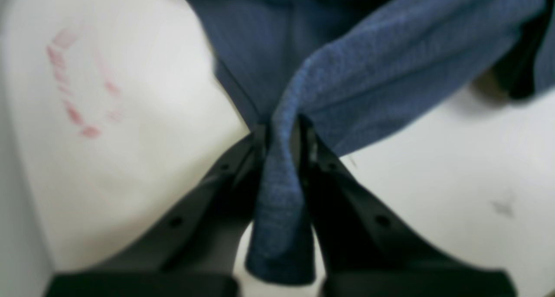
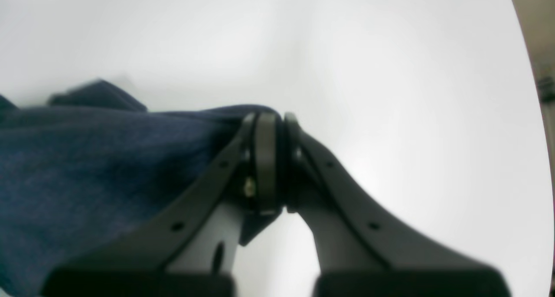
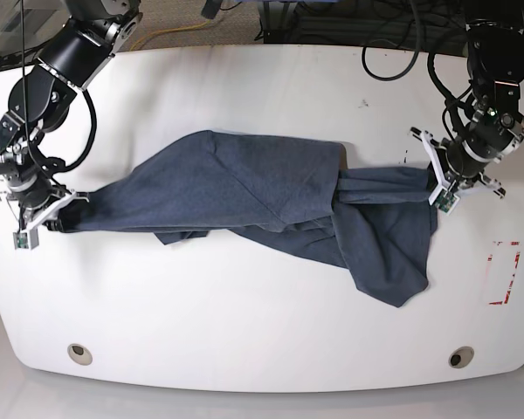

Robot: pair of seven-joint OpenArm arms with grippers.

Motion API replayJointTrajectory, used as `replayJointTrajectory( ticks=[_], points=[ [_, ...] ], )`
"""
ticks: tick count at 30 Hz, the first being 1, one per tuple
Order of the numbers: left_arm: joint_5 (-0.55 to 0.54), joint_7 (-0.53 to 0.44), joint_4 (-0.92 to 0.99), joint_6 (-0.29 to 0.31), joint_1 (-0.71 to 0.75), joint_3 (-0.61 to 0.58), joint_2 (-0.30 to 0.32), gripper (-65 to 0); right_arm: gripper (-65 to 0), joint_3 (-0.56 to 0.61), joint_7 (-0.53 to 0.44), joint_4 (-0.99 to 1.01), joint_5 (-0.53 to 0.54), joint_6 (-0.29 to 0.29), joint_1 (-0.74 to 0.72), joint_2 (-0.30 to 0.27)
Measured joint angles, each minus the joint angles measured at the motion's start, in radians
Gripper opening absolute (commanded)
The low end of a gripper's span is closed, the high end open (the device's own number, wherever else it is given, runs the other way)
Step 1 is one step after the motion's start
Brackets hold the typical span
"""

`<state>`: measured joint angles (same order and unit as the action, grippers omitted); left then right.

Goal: Fold the T-shirt properly
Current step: 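Lift and stretch the shirt between both grippers, then lay it flat, then release and regrasp the shirt edge with the right gripper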

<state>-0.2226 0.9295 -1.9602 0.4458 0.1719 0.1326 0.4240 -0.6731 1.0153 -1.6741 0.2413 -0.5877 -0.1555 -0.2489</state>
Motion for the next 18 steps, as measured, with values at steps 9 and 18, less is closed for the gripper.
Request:
replayJointTrajectory(
  ticks=[9, 18],
  points=[
    [0.006, -0.003, 0.001, -0.003, 0.127, 0.003, 0.017, -64.9, -54.9, -0.061, 0.023, 0.0, 0.001, -0.045, 0.11, 0.031],
    [0.017, -0.003, 0.002, -0.004, 0.144, 0.001, 0.014, -64.9, -8.1, -0.09, 0.051, -0.098, -0.002, -0.112, 0.175, 0.132]
  ],
)
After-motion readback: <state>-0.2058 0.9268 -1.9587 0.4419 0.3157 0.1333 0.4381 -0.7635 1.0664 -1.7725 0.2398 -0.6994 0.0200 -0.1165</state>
